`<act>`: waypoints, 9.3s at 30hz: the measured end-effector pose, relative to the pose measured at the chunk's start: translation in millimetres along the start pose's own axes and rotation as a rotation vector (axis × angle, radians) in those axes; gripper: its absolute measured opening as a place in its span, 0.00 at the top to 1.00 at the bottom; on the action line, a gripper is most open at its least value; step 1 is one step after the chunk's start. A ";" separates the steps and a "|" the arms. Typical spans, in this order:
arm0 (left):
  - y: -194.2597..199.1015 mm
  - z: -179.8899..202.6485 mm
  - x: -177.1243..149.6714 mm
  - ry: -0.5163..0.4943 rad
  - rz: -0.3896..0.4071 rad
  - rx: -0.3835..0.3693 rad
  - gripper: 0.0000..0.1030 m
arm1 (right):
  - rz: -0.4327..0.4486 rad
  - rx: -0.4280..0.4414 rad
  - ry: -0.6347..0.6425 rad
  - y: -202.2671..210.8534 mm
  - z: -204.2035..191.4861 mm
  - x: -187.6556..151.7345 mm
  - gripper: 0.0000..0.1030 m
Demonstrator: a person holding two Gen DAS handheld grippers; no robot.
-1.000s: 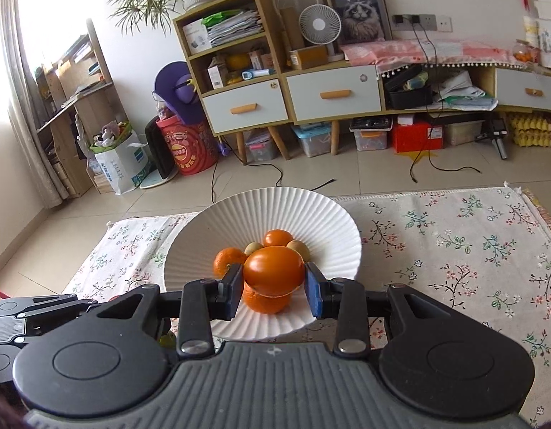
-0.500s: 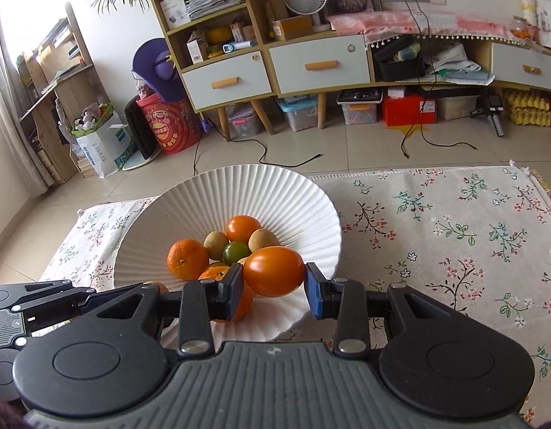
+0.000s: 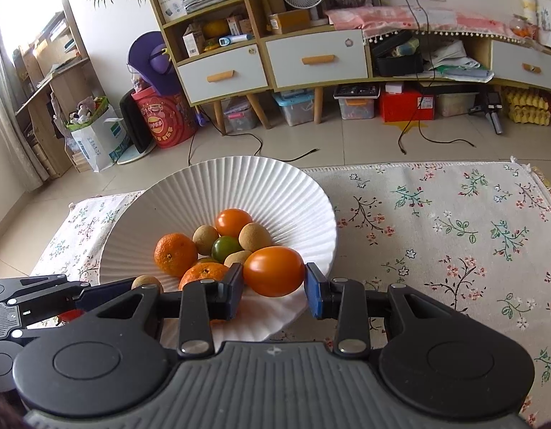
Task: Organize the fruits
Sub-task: 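Carry the kiwi with the left gripper while the right gripper carries the tomato over the bowl, then open both grippers to release the kiwi and tomato into the bowl, then move both open grippers back toward the red tomatoes on the cloth, then grasp a red tomato with the left gripper while the right gripper grasps another red tomato, then carry both red tomatoes over the white bowl with both grippers, then open both grippers to drop the red tomatoes into the bowl, then move both open grippers back toward the two green limes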
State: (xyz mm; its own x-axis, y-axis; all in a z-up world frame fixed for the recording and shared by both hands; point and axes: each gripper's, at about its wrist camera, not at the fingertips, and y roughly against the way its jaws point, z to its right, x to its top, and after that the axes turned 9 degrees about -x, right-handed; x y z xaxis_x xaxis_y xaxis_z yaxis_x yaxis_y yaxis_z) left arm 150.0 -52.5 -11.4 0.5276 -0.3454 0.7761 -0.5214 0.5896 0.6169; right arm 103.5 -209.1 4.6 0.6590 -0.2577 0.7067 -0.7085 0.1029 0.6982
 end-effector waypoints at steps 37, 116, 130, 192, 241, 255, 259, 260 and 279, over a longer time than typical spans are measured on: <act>93.9 -39.4 -49.7 0.071 0.027 0.109 0.05 | 0.050 0.046 0.107 58.1 -33.7 -48.9 0.06; 46.8 -85.5 -61.3 0.186 0.049 0.213 0.66 | -0.017 -0.036 0.119 8.4 -50.6 -57.7 0.65; 58.7 -63.9 -56.8 0.191 0.016 0.143 0.66 | -0.035 0.050 0.139 27.3 -52.0 -55.2 0.65; -31.7 -32.4 33.2 0.084 0.073 0.044 0.66 | 0.050 0.057 0.005 -27.0 4.3 14.7 0.65; 48.2 -31.8 17.1 0.068 0.087 0.065 0.17 | 0.075 0.042 0.043 31.5 -19.8 10.5 0.21; 73.9 -35.3 -9.0 0.076 0.067 0.088 0.05 | 0.085 0.063 0.087 49.9 -36.7 -7.4 0.09; 78.4 -36.8 -22.5 0.071 0.052 0.085 0.05 | 0.084 0.073 0.105 52.8 -42.7 -18.6 0.07; 79.0 -37.6 -25.6 0.069 0.047 0.085 0.05 | 0.084 0.074 0.116 53.6 -44.7 -22.1 0.07; 95.9 -53.3 -67.7 0.065 -0.002 0.096 0.05 | 0.073 0.085 0.227 63.1 -64.6 -59.9 0.06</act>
State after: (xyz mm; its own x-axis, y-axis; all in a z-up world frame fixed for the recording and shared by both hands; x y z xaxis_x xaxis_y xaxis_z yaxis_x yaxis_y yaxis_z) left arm 99.9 66.3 -11.8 0.5693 -0.2970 0.7666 -0.5806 0.5149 0.6306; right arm 35.6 -125.1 13.8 0.6382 -0.0293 0.7693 -0.7687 0.0299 0.6389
